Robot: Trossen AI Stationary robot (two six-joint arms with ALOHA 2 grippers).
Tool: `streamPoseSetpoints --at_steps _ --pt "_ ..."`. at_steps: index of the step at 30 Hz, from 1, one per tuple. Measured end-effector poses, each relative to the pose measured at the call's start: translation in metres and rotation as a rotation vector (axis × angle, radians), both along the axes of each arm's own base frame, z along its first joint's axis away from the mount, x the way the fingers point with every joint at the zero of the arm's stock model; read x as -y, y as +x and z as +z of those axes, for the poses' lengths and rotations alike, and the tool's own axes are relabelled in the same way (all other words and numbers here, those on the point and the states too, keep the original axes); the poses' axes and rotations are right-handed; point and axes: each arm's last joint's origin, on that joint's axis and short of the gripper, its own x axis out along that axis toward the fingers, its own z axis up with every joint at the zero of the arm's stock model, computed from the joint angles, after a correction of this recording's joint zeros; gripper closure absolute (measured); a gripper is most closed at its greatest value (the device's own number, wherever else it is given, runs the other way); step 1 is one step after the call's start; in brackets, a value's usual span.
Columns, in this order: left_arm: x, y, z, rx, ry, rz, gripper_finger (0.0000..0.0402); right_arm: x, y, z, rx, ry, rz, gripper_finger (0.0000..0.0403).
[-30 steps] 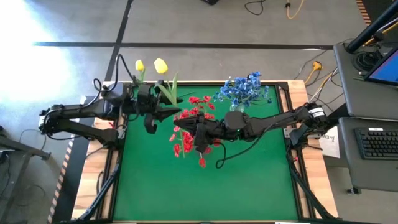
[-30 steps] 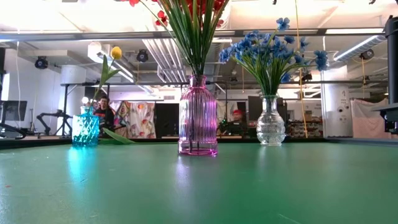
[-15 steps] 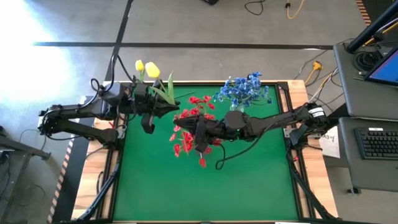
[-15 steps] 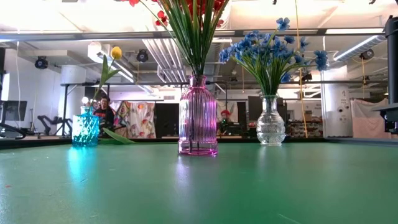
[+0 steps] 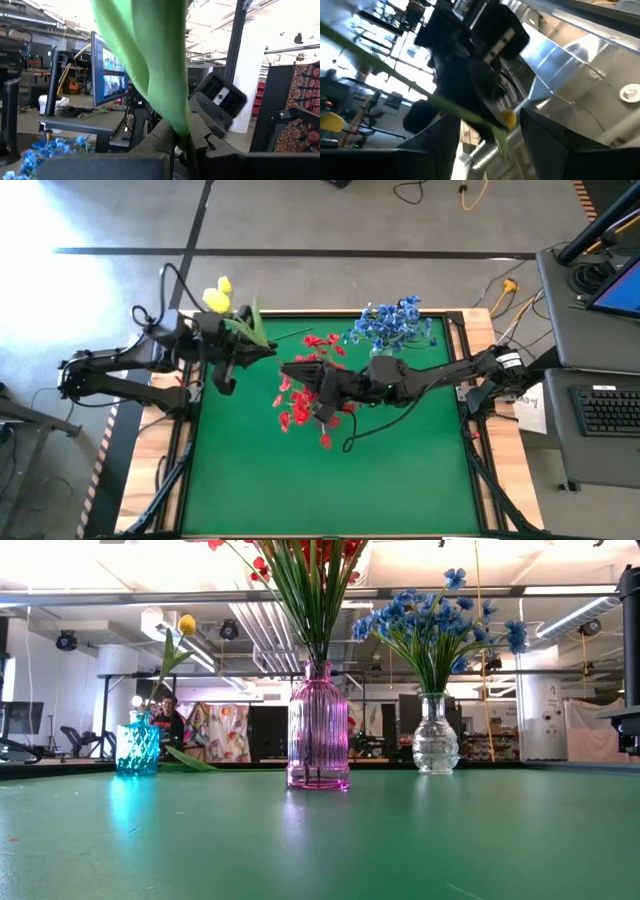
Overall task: Sort flowers into vase by color
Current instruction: Put the right yellow flower into the blue vase
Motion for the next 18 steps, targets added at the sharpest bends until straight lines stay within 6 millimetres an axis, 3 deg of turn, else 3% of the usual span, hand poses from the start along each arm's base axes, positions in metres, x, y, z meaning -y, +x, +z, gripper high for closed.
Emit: streamPoseSetpoints --at_steps 10,18 --pt "0.005 -0.049 0.022 0.136 0.067 0.004 0.0401 0.001 -0.009 0.013 0.095 0.084 0.013 0.019" --pt "0.009 -0.076 0.01 -0.024 0.101 -0.019 0.0401 0.006 -0.017 0.025 0.251 0.374 -0.015 0.018"
